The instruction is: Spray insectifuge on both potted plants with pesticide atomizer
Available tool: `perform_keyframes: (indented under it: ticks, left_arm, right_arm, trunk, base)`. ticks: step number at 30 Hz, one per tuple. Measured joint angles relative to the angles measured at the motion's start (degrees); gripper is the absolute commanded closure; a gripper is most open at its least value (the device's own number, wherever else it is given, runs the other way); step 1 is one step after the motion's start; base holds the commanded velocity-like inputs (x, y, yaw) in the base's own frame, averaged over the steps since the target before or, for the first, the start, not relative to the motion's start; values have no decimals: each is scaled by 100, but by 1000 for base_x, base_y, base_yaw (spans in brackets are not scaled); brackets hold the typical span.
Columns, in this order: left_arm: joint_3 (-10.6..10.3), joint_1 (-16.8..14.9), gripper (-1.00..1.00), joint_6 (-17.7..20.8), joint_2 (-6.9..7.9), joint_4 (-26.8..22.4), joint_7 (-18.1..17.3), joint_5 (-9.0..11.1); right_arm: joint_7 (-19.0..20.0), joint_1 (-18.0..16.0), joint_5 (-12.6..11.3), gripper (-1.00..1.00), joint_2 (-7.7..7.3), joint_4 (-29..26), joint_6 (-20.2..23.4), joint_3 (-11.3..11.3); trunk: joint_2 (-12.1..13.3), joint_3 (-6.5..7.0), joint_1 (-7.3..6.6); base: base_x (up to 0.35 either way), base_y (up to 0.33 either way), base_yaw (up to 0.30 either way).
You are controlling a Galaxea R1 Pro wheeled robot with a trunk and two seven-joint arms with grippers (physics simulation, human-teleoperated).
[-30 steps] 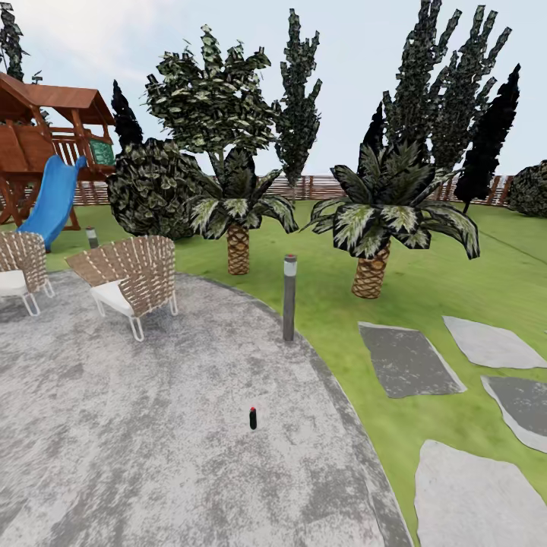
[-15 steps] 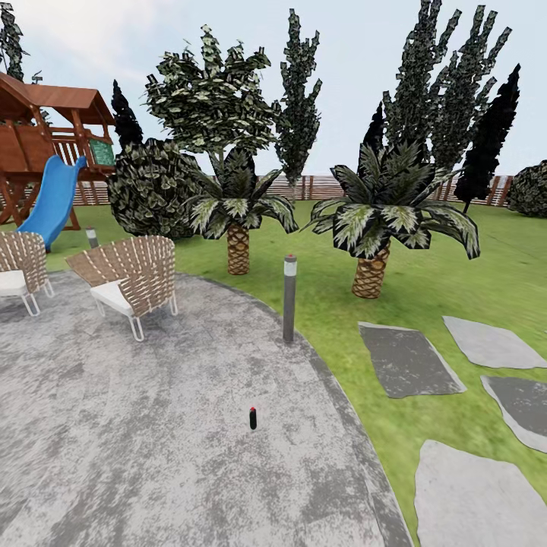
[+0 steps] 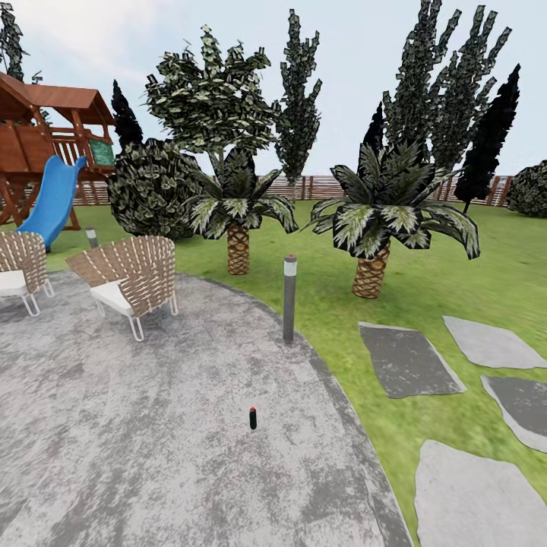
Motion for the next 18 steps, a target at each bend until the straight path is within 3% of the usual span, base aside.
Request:
perform_keyframes:
  ticks: [7,18]
  left_arm:
    - [-3,-354,-100,-468,-33,3,-21,2]
    - [4,-389,-100,-630,74,55,-19,17]
  right_arm:
    - [7,1,-56,-100,6,-777,-17,-21]
    - [6,1,-27,-100,13,-880,-14,-18]
  trunk:
    - [0,-1,0]
    - [0,-1,0]
  base:
    - [0,0,0]
    - [0,0,-13]
